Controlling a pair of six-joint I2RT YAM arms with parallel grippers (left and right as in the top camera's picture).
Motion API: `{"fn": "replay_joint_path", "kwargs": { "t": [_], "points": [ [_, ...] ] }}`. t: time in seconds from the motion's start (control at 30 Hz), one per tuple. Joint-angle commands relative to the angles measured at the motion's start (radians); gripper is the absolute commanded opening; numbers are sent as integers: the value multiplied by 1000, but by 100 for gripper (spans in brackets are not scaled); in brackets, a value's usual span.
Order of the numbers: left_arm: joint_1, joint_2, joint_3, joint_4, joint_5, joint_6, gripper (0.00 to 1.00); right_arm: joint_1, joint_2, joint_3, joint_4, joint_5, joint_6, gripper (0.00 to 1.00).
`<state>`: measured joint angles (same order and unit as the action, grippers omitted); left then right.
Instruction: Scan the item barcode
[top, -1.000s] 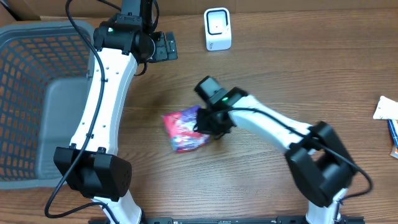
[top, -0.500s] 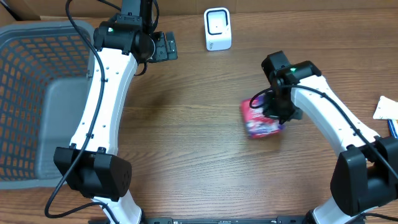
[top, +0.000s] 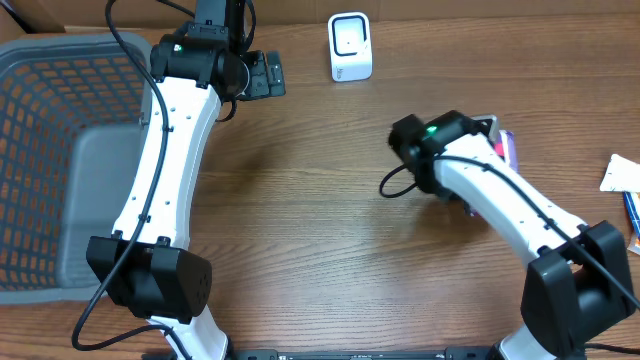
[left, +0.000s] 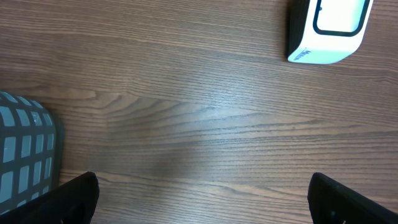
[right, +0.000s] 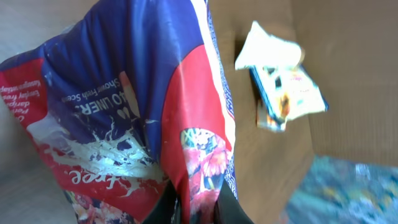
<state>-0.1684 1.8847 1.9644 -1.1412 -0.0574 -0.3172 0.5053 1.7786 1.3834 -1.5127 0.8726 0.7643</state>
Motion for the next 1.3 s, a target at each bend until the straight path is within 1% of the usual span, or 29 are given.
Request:
{"fn": "replay_joint_path", "kwargs": {
  "t": [0.0, 0.2, 0.33, 0.5, 0.63, 0.67, 0.7, 0.73, 0.77, 0.83, 0.9, 1.0, 1.03, 1.13, 1.27],
  "points": [
    [-2, -34, 17, -1, -9, 7, 100, 42, 14, -4, 21, 169, 48, 4],
    [-2, -34, 17, -2, -9, 7, 100, 53, 90, -4, -4, 275, 32, 4],
    [-2, -34, 17, -1, -9, 7, 100, 84, 166, -4, -7, 304, 13, 4],
    [-2, -34, 17, -1, -9, 7, 100, 174, 277, -5, -16, 302, 13, 4],
    [-2, -34, 17, -1, -9, 7, 100, 269, 368, -4, -19, 257, 25, 11],
    [-2, -34, 17, -1, -9, 7, 100, 297, 389, -4, -16, 240, 32, 14],
    [-2, -34, 17, -1, -9, 7, 100, 320, 402, -4, -10, 217, 32, 20],
    [-2, -34, 17, -1, -9, 7, 100, 343, 412, -4, -4, 186, 32, 25],
    [-2, -34, 17, -1, -9, 7, 100, 370, 423, -4, 3, 155, 32, 33],
    [-2, -34, 17, -1, -9, 7, 100, 420, 430, -4, 23, 95, 32, 43],
    [-2, -34, 17, -1, -9, 7, 100, 469, 430, -2, 50, 40, 32, 61],
    [-2, -34, 17, -1, -9, 7, 100, 539, 429, 2, 86, -72, 33, 92],
    [-2, -34, 17, -1, -9, 7, 100, 562, 429, 6, 104, -134, 33, 99],
    [-2, -34, 17, -1, -9, 7, 100, 604, 422, 13, 150, -275, 48, 100],
    [-2, -34, 17, -1, -9, 7, 100, 616, 374, 20, 195, -407, 107, 100]
  ]
}}
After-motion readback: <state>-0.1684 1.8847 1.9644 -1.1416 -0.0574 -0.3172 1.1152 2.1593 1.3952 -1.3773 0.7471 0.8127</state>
